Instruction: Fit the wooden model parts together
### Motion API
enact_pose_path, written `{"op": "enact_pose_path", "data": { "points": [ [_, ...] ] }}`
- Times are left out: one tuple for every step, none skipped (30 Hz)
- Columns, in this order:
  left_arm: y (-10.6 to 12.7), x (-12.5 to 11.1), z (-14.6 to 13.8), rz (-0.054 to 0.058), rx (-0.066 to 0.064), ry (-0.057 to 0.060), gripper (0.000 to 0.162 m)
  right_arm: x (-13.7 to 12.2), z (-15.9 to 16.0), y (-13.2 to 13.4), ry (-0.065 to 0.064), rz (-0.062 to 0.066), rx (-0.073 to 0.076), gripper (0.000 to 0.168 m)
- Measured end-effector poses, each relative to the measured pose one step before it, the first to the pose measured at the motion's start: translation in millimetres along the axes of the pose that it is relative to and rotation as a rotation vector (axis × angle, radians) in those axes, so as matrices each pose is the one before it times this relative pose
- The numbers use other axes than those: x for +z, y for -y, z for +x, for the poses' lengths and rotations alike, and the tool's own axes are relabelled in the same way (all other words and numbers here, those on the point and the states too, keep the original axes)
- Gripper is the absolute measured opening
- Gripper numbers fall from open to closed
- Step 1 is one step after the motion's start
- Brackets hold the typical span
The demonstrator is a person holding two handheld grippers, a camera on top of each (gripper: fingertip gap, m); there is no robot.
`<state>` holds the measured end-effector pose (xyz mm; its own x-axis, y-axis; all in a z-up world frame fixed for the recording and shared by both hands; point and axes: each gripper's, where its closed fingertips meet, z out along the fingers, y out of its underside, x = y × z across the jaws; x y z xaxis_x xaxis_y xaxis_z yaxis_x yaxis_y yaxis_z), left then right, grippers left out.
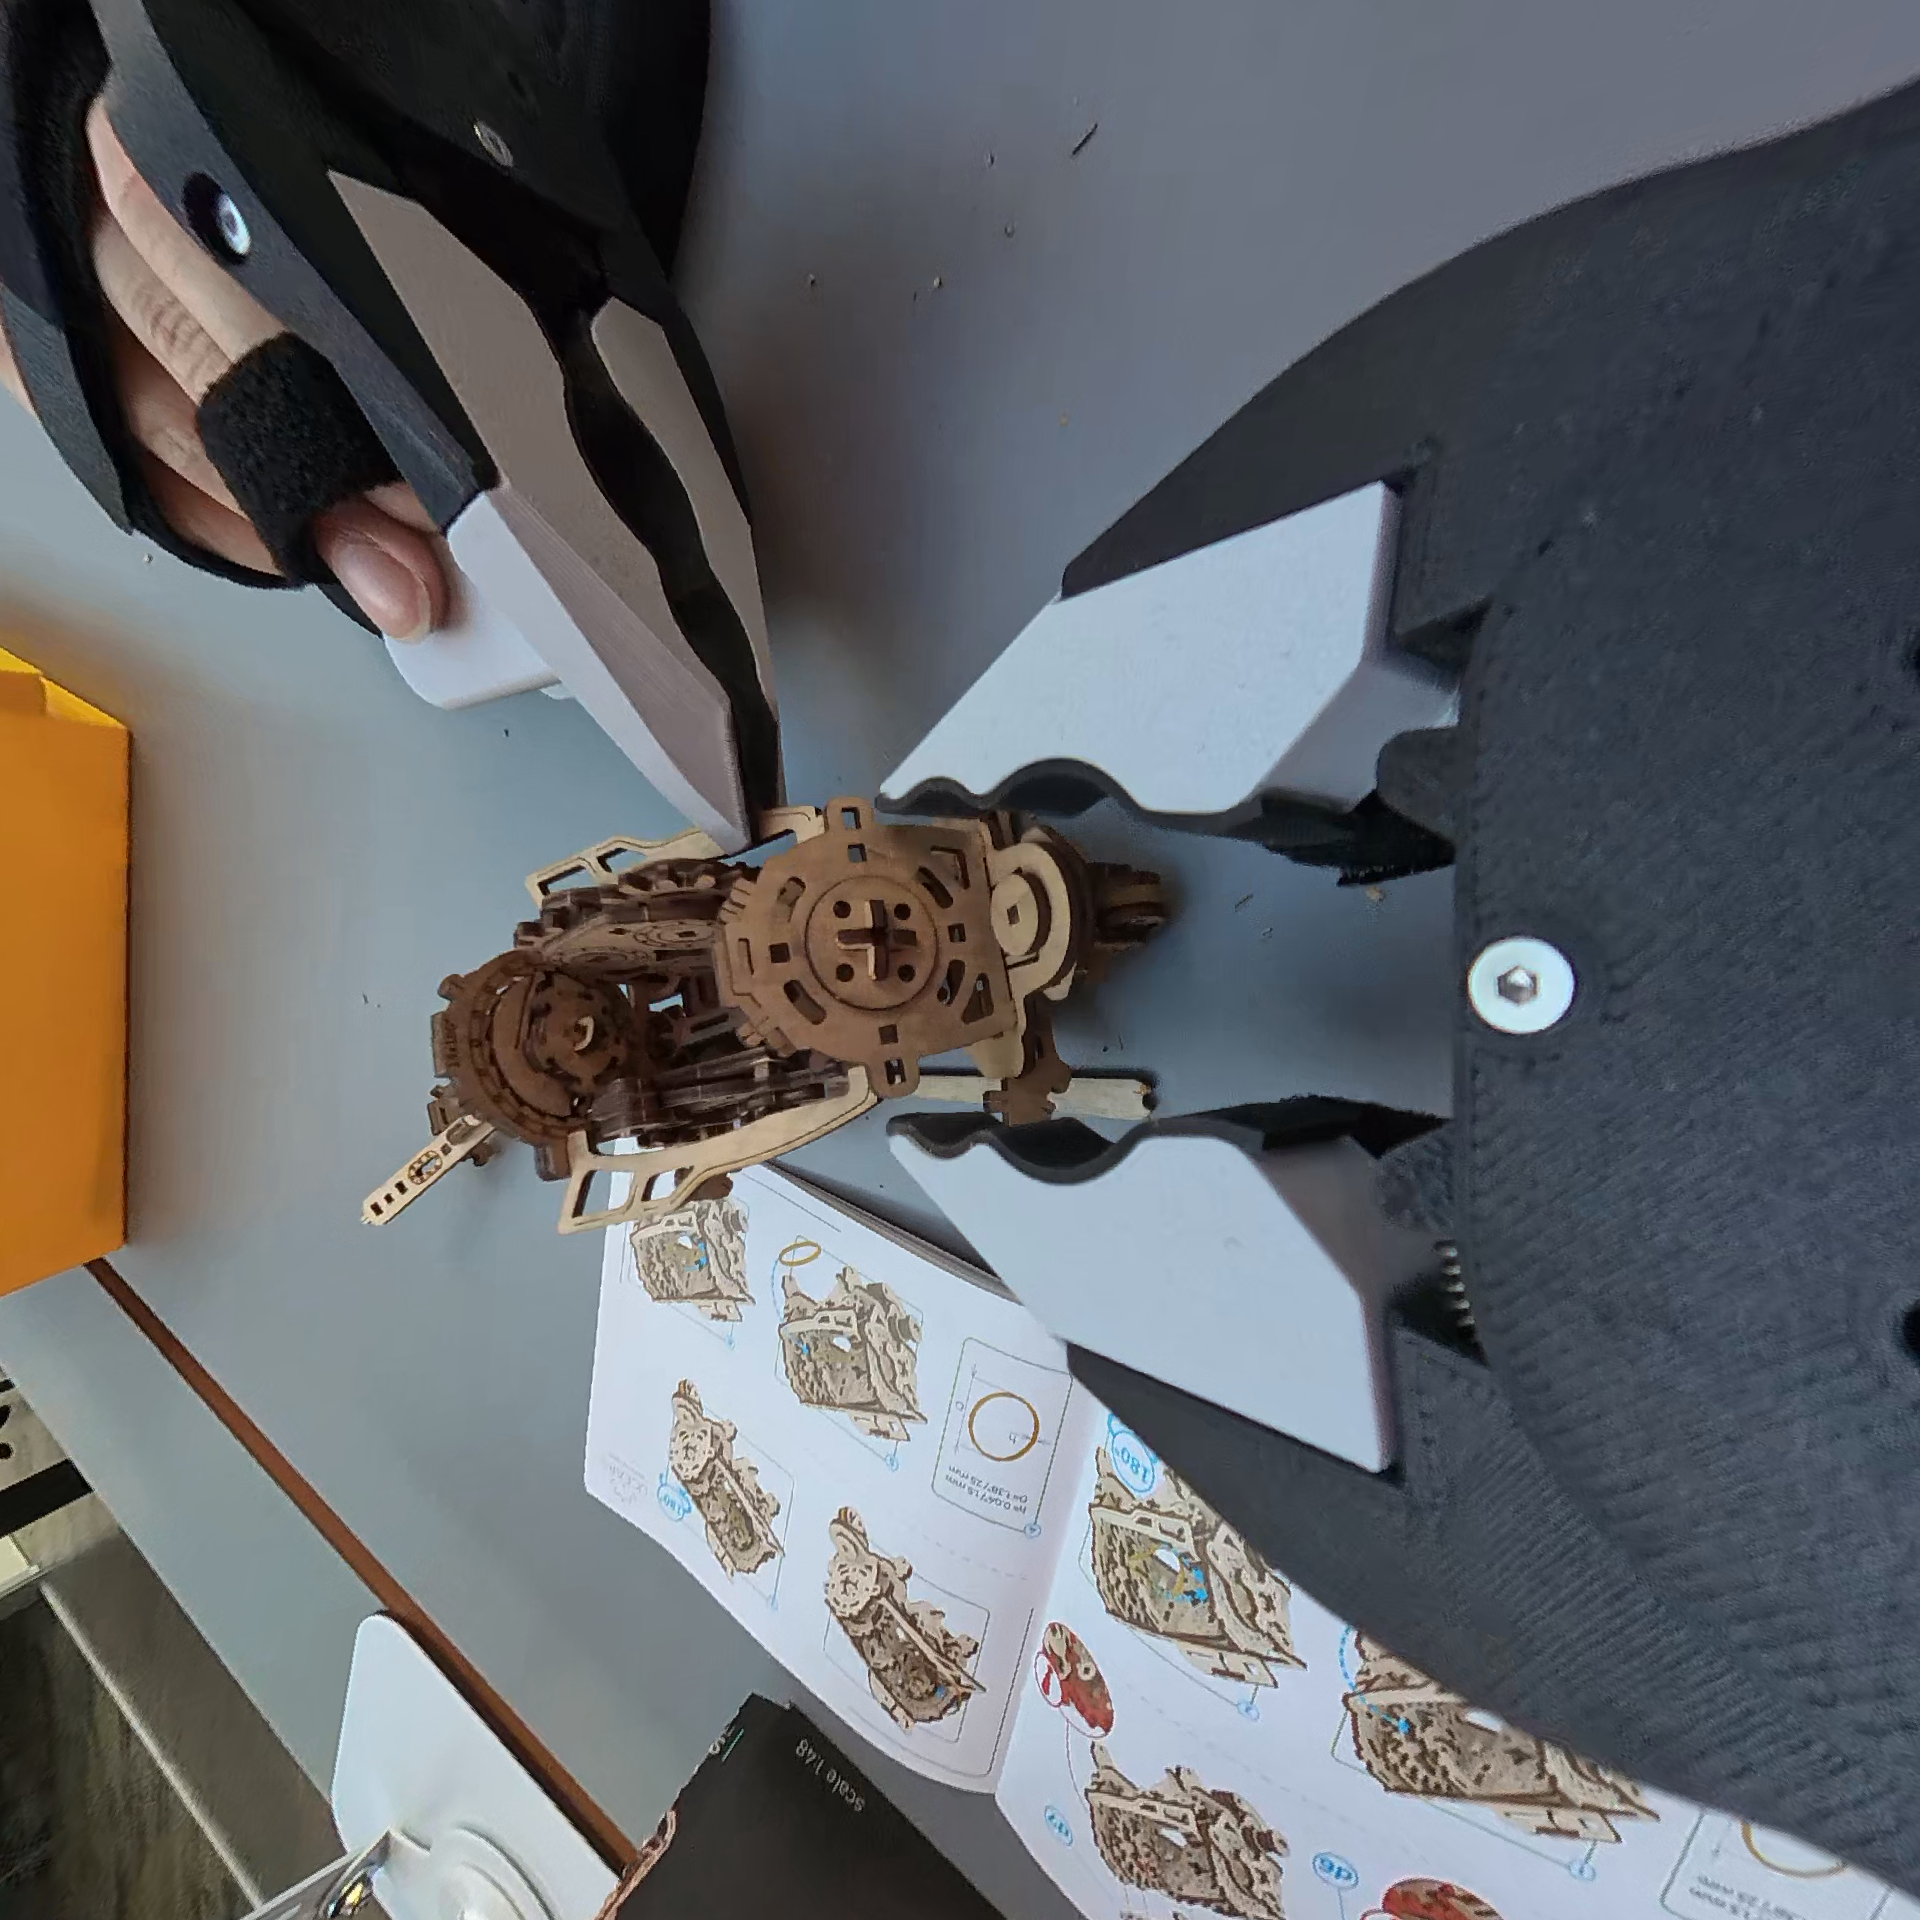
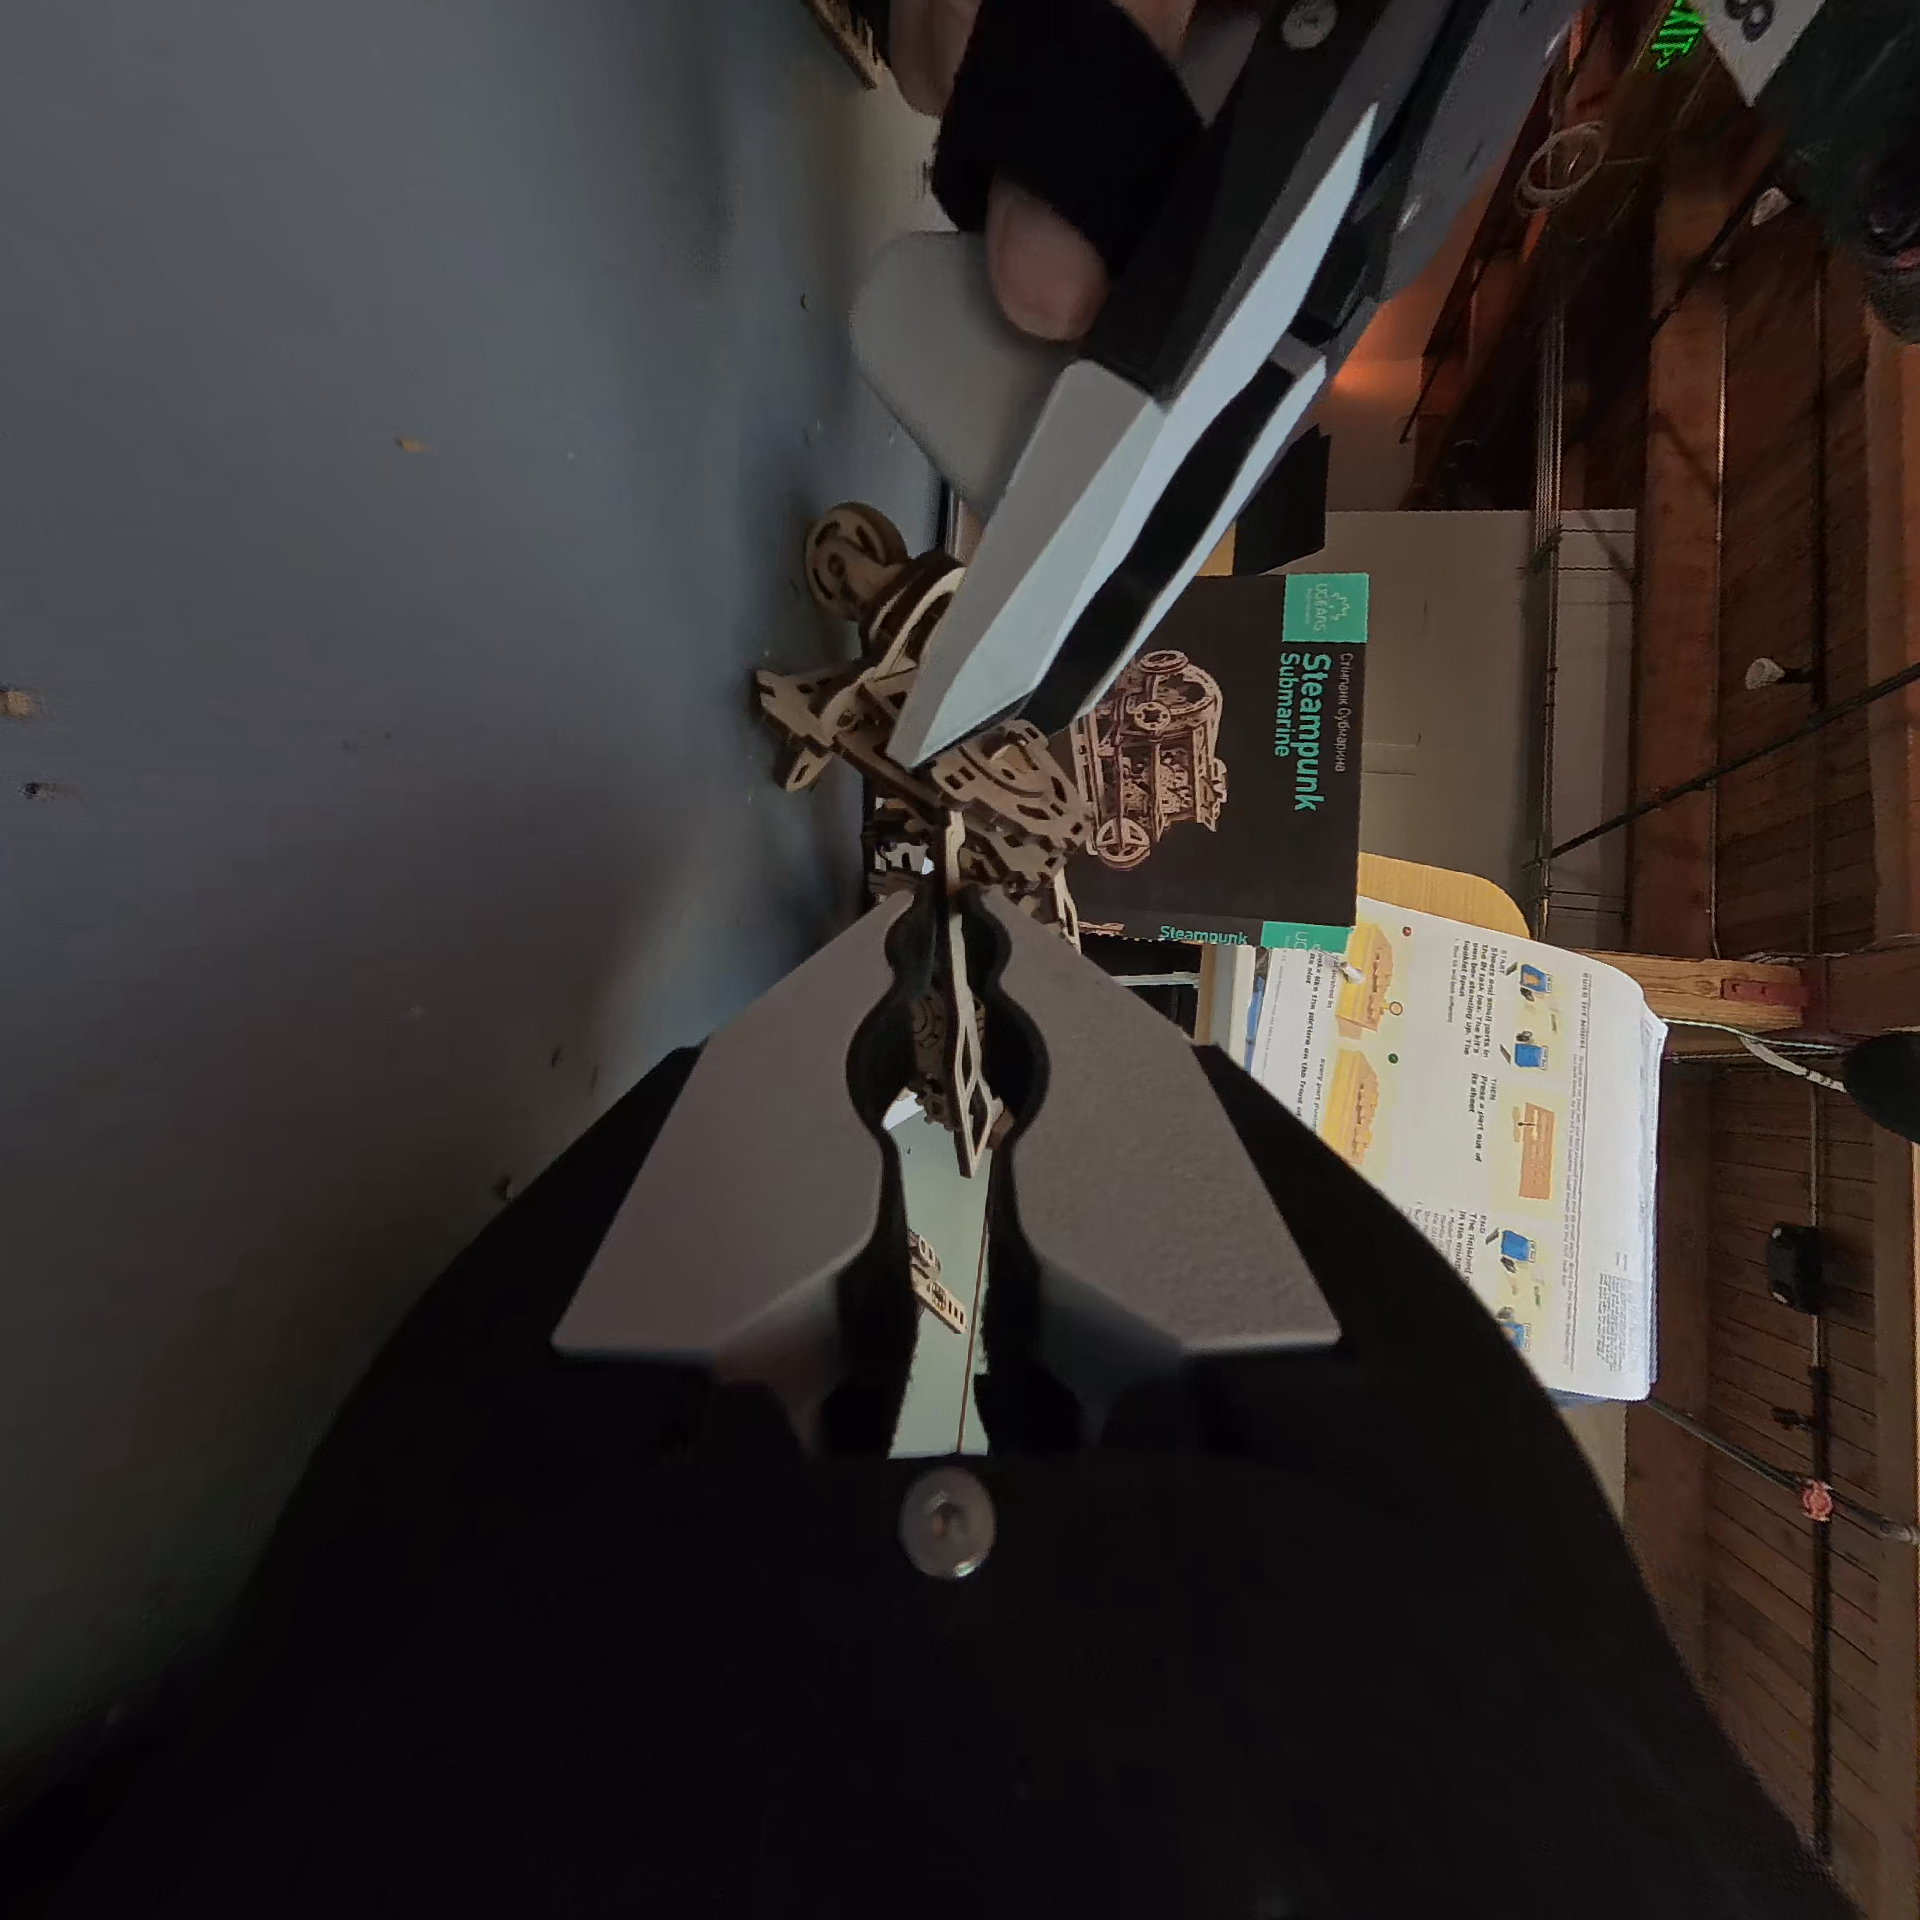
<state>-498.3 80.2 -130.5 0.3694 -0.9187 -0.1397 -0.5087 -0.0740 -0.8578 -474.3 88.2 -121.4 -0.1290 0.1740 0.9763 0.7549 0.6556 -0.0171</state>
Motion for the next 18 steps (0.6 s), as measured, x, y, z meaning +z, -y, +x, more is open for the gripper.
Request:
{"op": "enact_pose_path", "data": {
  "points": [
    [-1.63,1.29,-0.90,-0.0100,0.0037,0.0097,0.053,0.18,-0.08,-0.08,0.0030,0.0012,0.0086,0.003],
    [-0.41,0.82,0.93,-0.0029,0.0016,-0.0035,0.050,0.10,0.04,0.31,0.0020,0.0026,0.0055,0.002],
    [0.85,0.33,0.25,0.0035,0.0008,0.0006,0.050,0.04,-0.12,0.06,0.0021,0.0002,0.0049,0.003],
    [1.04,0.10,-0.53,0.0058,0.0013,0.0054,0.049,-0.08,0.15,0.34,0.0008,0.0018,0.0042,0.002],
    [0.96,0.22,-0.19,0.0047,-0.0007,0.0023,0.050,-0.12,0.57,0.26,-0.0018,0.0012,0.0035,0.002],
    [0.56,0.26,0.00,0.0023,-0.0029,-0.0004,0.049,-0.22,0.42,0.33,-0.0011,0.0018,0.0038,0.002],
    [0.70,0.03,0.05,0.0041,-0.0039,-0.0015,0.050,-0.39,0.58,0.30,-0.0007,0.0019,0.0074,0.002],
    [0.92,-0.33,-0.16,0.0065,-0.0056,-0.0017,0.050,-0.63,1.25,0.60,-0.0040,0.0045,0.0092,0.002],
    [1.00,-0.35,-0.05,0.0063,-0.0076,-0.0021,0.050,-0.44,1.37,0.50,-0.0038,0.0035,0.0093,0.002],
    [0.57,-0.34,-0.07,0.0030,-0.0078,-0.0019,0.050,-0.39,0.83,0.47,-0.0005,0.0041,0.0106,0.001],
    [0.41,-0.14,-0.19,0.0022,-0.0066,0.0006,0.050,-0.16,0.59,0.24,0.0016,0.0020,0.0138,0.001],
    [0.84,-0.09,-0.33,0.0037,-0.0050,0.0016,0.050,-0.14,1.01,0.04,-0.0007,0.0010,0.0114,0.001],
    [1.04,-0.23,-0.11,0.0047,-0.0031,0.0016,0.050,-0.38,1.14,0.23,-0.0029,0.0026,0.0086,0.001],
    [1.36,-0.43,-0.32,0.0056,-0.0006,0.0020,0.050,-0.50,1.20,0.58,-0.0013,0.0046,0.0125,0.001],
    [1.24,-0.39,-0.44,0.0053,-0.0008,0.0030,0.050,-0.51,1.24,0.60,-0.0002,0.0039,0.0171,0.001],
    [1.05,-0.44,-0.43,0.0051,-0.0026,0.0021,0.049,-0.53,1.28,0.71,-0.0006,0.0061,0.0160,0.001],
    [0.77,-0.29,-0.20,0.0041,-0.0048,-0.0002,0.049,-0.62,0.68,0.93,0.0016,0.0066,0.0120,0.001],
    [0.28,-0.18,-0.28,0.0025,-0.0066,-0.0014,0.049,-0.11,0.36,0.54,0.0020,0.0035,0.0105,0.001]
  ]
}}
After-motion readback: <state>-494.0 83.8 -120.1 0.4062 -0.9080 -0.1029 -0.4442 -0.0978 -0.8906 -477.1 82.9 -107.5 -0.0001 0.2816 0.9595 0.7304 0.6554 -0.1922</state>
